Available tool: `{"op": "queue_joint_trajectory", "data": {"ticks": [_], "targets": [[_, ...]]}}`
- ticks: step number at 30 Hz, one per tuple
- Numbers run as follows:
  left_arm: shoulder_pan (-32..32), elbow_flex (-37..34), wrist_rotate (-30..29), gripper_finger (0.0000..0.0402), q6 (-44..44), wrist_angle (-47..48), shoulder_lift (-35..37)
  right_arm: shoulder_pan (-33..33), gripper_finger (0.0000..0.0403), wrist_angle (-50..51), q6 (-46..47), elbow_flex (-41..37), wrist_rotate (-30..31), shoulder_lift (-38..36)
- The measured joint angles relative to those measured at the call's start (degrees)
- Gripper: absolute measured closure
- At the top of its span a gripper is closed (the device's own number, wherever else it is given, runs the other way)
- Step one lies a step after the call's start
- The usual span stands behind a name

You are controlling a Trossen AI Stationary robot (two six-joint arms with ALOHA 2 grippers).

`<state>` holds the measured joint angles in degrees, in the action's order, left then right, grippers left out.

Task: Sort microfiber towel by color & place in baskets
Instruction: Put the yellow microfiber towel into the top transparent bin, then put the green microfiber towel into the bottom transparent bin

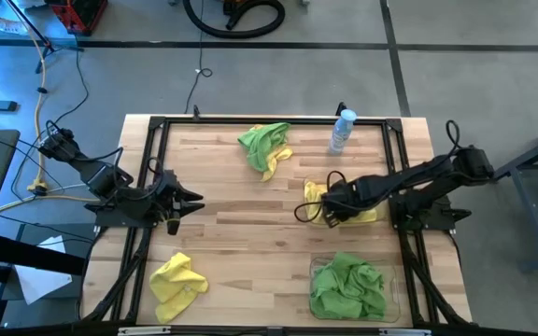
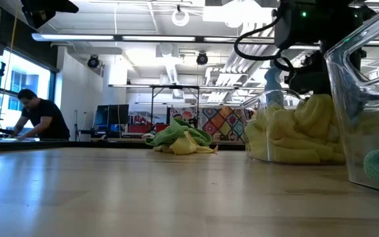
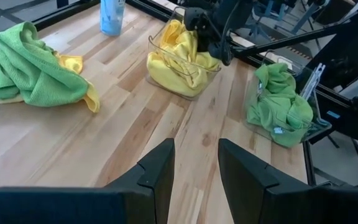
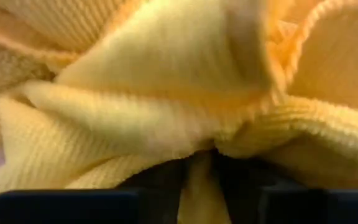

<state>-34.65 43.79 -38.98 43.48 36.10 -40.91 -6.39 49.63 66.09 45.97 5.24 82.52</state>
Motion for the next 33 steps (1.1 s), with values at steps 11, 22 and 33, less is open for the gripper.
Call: {"op": "queue_joint_trajectory", "data": {"ticks": [11,22,33], "targets": [[0.0,0.0,2.4,0.0289,-0.6,0.0,0.0,-3.2,0.0284,18.9,2.8,15.0,2.6,0.1],[0.0,0.0,2.4,0.0289,-1.6,0.0,0.0,-7.5,0.0284,30.1,6.0,27.2,6.0,0.0],[0.0,0.0,2.3,0.0289,-1.7,0.1,0.0,-6.5,0.0284,20.7,1.4,28.2,12.9,0.0]]}}
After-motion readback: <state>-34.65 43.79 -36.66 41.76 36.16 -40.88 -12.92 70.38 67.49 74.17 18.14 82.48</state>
